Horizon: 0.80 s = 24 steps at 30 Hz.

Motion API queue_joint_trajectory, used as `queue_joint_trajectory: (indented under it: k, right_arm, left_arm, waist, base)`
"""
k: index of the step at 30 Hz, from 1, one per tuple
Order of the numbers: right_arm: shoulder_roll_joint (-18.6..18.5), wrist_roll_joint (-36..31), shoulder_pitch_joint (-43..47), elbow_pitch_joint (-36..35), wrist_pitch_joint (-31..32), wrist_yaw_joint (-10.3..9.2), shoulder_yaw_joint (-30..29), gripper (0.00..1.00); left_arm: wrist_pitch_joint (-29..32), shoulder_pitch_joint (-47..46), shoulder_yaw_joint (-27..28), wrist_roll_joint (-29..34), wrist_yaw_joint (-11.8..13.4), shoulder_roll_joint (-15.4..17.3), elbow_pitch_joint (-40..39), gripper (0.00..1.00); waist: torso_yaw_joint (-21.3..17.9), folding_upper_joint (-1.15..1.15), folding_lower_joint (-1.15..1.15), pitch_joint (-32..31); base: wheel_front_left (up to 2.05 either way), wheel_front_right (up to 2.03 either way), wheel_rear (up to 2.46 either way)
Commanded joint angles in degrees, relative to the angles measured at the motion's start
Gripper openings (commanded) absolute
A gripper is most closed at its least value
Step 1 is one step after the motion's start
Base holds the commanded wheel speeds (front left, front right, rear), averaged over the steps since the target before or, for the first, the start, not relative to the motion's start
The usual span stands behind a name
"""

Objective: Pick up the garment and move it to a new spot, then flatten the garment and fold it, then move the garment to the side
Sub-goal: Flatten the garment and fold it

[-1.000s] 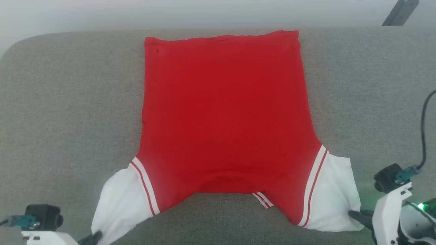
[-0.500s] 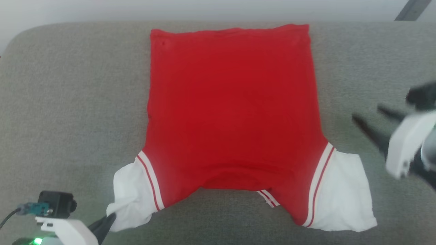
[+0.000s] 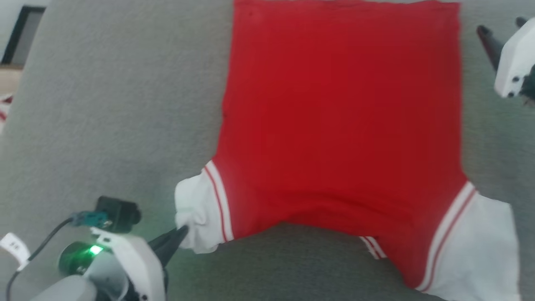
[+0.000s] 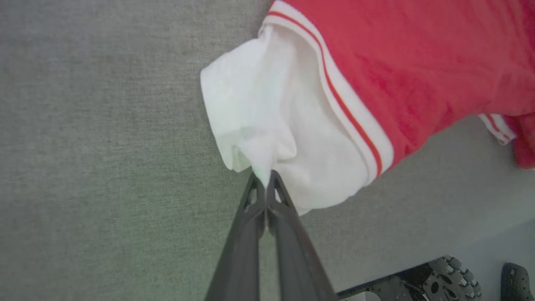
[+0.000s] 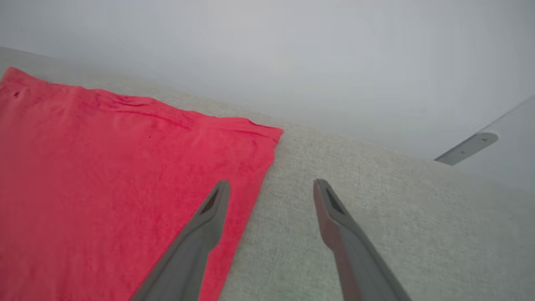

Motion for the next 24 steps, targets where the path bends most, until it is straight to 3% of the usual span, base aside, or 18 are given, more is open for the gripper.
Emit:
queue_joint_trajectory:
  k: [1, 11, 19, 20, 21, 24]
  right_arm:
    - [0.0, -0.7, -1.2, 1.5, 0.1, -0.03, 0.0, 1.00]
    - [-1.0, -5.5, -15.0, 23.4, 5.5, -0.04, -2.6, 1.00]
    - [-1.3, -11.5, -18.3, 37.3, 13.9, -0.08, -6.9, 1.00]
    - [-1.1, -12.4, -18.2, 38.6, 14.9, -0.08, -6.9, 0.36]
    - [-1.2, -13.4, -18.2, 39.7, 15.9, -0.08, -7.0, 0.00]
    - [-1.0, -14.9, -19.0, 40.6, 15.4, -0.08, -8.3, 0.00]
  left_arm:
    - [0.2, -1.1, -0.3, 1.1, -0.5, -0.7, 0.3, 0.00]
    - [1.1, -7.6, -3.4, 3.4, -6.0, -7.5, 6.1, 0.00]
    - [0.8, -9.8, -4.4, 3.9, -8.8, -10.4, 10.1, 0.00]
    - [0.7, -9.9, -4.4, 3.9, -8.9, -10.5, 10.6, 0.00]
    - [0.6, -10.0, -4.3, 3.7, -9.0, -10.6, 10.9, 0.00]
    - [0.2, -9.8, -4.0, 3.4, -9.2, -10.6, 11.9, 0.00]
  waist:
    - [3.1, 0.00, 0.00, 2.7]
    - [10.2, 0.00, 0.00, 7.2]
    - [12.1, 0.00, 0.00, 8.9]
    - [12.1, 0.00, 0.00, 8.9]
    - [12.0, 0.00, 0.00, 8.8]
    - [11.2, 0.00, 0.00, 8.4]
  base:
    - [0.00, 0.00, 0.00]
    - [0.00, 0.00, 0.00]
    - [0.00, 0.00, 0.00]
    - [0.00, 0.00, 0.00]
    - [0.00, 0.00, 0.00]
    - [0.00, 0.00, 0.00]
